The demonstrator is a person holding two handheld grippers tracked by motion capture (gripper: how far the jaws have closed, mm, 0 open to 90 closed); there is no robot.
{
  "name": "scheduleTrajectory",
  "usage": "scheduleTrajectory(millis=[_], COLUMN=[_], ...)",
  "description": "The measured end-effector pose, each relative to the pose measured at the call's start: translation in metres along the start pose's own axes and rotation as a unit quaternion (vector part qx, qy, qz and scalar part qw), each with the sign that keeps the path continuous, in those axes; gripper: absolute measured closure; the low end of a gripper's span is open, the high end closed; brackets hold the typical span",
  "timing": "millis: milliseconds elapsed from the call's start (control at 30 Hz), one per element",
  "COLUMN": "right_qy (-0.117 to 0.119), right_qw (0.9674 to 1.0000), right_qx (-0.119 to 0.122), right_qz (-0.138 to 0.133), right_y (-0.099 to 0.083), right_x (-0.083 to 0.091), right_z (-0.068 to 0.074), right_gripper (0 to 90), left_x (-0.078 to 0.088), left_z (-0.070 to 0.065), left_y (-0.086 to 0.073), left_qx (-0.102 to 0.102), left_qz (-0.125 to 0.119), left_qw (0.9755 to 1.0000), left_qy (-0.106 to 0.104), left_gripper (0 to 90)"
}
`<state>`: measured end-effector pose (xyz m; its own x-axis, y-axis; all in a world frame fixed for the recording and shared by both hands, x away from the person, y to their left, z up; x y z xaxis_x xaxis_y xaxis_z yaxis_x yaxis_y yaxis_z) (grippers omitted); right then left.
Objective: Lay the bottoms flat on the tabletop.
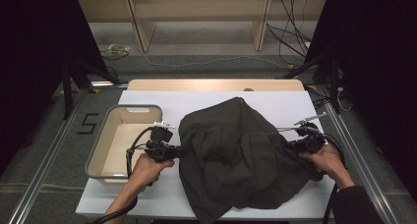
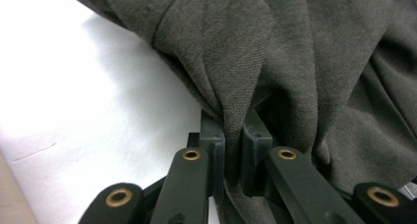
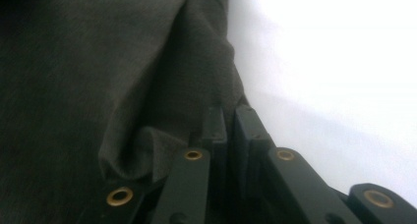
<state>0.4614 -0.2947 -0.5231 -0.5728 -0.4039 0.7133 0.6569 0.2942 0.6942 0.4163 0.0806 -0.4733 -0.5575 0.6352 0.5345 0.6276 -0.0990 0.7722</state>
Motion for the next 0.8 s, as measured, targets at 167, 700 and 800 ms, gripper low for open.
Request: scheduleTrajectory(millis=[167,700,800], right_qy=[-0.015,-0.016,-0.018], right_qw=[0.9999,0.9997,0.9996], right_qx=[0.002,0.013,0.013], right_qz=[-0.002,-0.013,-0.019], right_y=[-0.006,-0.034,-0.035], right_x=[0.022,0.067,0.07], right_z=[0.008,0.036,0.036], right_gripper=[86.0,86.4,86.4], left_x=[0.002,0.0,0.0], left_z=[0.001,0.016,0.018], left_y=[0.005,0.048,0.05], left_qx=[-0.01,-0.001,-0.001], left_qz=[-0.009,-0.042,-0.044], left_qw=[0.9999,0.9988,0.9987], left_qy=[0.009,0.023,0.026], left_gripper=[82.6,83.2,83.1])
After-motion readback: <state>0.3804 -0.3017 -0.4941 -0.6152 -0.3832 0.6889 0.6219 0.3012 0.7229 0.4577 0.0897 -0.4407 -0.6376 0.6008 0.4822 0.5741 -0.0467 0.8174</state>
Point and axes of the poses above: each handheld gripper's, and its own axes: x roughly backward along the jaws, y roughly out of its top, z roughly to its left, the point moved 9 cm from there along -x, roughly forward along the jaws, and after that the axes turned 15 degrees about -z, right-handed, at the moved point
